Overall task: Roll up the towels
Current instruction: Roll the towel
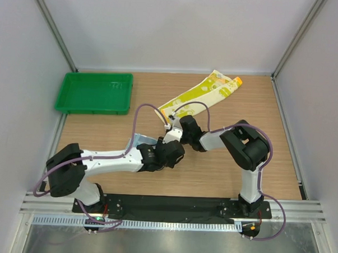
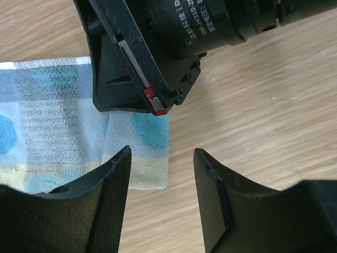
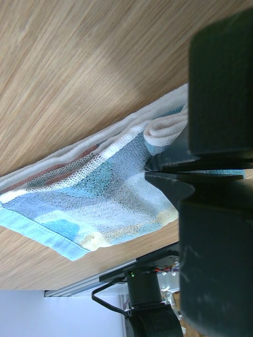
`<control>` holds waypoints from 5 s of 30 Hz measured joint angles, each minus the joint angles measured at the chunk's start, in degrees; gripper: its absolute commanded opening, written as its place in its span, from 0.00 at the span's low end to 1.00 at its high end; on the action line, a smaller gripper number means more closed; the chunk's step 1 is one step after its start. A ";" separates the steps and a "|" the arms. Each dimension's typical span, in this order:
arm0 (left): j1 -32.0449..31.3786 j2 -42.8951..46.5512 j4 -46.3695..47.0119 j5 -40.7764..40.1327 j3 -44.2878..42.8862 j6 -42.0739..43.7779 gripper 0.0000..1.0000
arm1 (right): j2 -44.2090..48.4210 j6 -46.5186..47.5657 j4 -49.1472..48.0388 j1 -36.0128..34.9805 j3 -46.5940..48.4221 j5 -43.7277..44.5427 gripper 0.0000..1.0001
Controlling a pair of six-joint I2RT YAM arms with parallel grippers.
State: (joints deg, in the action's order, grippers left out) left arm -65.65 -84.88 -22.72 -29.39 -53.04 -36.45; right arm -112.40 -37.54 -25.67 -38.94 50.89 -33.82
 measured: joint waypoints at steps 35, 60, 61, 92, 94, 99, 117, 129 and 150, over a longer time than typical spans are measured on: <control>-6.10 -5.95 1.68 -5.03 6.47 -0.72 0.59 | -0.48 0.00 -0.02 0.22 0.17 -1.29 0.03; -6.91 -14.75 -6.71 -14.51 -1.31 -2.60 0.09 | -1.14 -0.04 0.00 0.44 0.74 -2.47 0.03; -7.02 -14.78 -6.69 -14.67 -1.31 -2.62 0.06 | -1.16 -0.04 0.00 0.44 0.76 -2.54 0.03; -5.49 2.69 12.00 1.62 14.82 -11.06 0.00 | 25.44 6.78 44.17 10.75 6.29 31.54 0.46; -5.07 4.15 12.98 2.78 15.78 -13.55 0.00 | 28.83 5.62 43.58 10.69 3.72 29.66 0.53; -4.44 9.88 18.45 5.60 21.27 -20.92 0.00 | 34.36 1.92 41.35 10.58 -4.57 23.45 0.57; 5.68 17.35 31.87 16.09 36.79 -50.53 0.00 | 35.78 -9.35 23.80 -0.63 -16.11 14.43 0.69; 12.55 24.20 29.59 21.53 41.00 -55.80 0.00 | 22.51 -10.64 8.17 -2.56 -17.90 13.81 0.70; 17.66 20.63 38.62 28.81 44.09 -57.70 0.00 | 5.60 -17.66 -22.53 -5.40 -17.64 7.52 0.43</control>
State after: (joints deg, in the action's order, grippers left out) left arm -47.99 -64.25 15.90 -0.58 -8.95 -94.15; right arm -106.80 -55.20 -48.21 -44.34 33.26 -26.30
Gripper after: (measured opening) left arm 0.065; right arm 0.531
